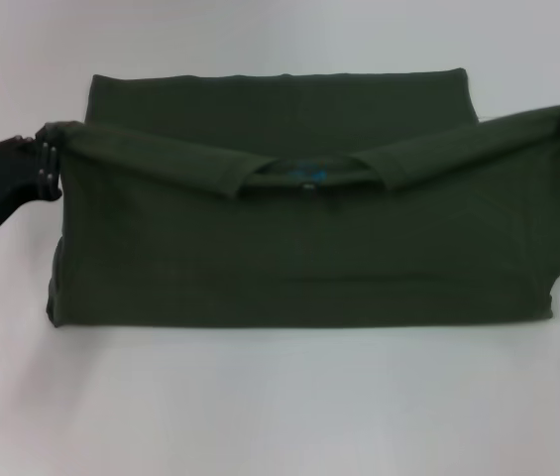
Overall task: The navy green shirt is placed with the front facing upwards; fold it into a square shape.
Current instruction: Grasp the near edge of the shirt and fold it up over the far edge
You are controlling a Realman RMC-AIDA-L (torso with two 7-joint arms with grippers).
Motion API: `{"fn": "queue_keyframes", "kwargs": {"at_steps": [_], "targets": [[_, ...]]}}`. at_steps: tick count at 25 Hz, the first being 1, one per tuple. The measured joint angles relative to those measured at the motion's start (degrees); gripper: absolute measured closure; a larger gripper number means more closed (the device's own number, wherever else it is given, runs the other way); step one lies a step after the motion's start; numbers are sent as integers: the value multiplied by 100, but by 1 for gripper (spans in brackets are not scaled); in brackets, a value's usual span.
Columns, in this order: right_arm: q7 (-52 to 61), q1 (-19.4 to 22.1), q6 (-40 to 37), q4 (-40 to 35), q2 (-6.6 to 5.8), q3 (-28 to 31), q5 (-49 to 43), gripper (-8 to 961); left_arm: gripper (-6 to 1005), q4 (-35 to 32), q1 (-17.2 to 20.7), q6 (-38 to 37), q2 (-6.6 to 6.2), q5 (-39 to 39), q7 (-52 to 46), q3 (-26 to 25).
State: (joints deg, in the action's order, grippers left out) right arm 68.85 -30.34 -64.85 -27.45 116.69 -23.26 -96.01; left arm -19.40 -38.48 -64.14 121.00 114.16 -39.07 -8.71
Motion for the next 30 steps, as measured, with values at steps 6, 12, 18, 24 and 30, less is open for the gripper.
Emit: {"fn": "queue_keyframes", "kwargs": {"at_steps": [6, 12, 18, 24, 30], "targets": [[135, -344, 845, 10, -7, -418, 2, 922, 979, 133, -228, 623, -15, -391, 207, 44], [221, -550, 1434, 12, 30, -782, 5, 895, 980, 314, -467, 1210, -40, -429, 356, 115], [221, -642, 1931, 151, 127, -847, 39, 862, 979, 375, -558, 1459, 37, -430, 707, 197], [220, -663, 2236, 221, 220, -854, 26, 830, 971, 416, -613, 1531, 157, -472, 1048, 181], [218, -711, 2653, 223, 262, -1012, 19, 652, 676, 462, -603, 1605, 202, -894, 1350, 152]]}}
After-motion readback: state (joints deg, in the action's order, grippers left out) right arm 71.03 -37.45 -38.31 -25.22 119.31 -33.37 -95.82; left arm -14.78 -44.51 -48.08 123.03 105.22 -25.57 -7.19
